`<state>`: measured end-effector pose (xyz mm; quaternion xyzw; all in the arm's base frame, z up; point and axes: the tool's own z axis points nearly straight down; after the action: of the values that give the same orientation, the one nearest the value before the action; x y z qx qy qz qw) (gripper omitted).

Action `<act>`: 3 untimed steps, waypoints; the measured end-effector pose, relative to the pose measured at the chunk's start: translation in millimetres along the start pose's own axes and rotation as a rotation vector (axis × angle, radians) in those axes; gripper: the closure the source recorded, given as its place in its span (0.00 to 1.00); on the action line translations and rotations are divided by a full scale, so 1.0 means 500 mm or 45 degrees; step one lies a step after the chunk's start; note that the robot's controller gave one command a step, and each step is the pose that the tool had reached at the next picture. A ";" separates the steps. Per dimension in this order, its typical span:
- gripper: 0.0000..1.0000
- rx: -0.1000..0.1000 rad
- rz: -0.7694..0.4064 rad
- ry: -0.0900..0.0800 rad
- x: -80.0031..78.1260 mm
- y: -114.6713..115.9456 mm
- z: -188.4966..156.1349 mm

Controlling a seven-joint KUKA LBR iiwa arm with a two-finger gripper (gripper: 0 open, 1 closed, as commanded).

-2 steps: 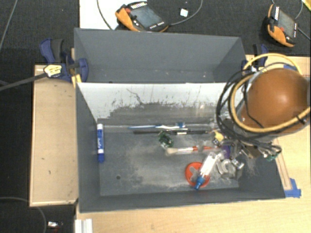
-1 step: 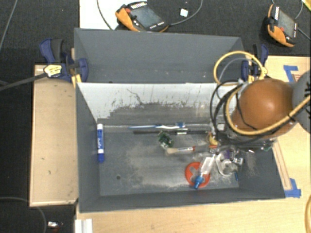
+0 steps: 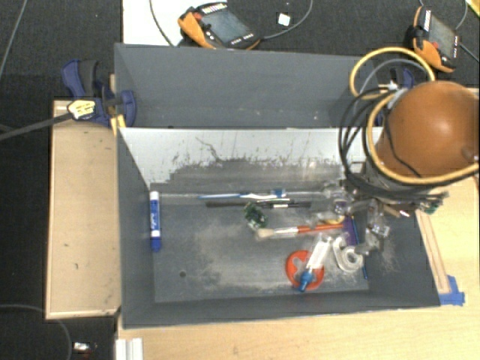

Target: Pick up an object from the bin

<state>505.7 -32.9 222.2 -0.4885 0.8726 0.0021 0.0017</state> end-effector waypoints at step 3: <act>0.00 0.004 -0.161 -0.001 -0.001 -0.025 0.170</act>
Offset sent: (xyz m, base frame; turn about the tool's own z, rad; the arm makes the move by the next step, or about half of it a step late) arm 0.0052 0.0374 -0.0091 0.1873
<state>516.7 -38.4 137.0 -0.5427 0.8399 0.0009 0.0028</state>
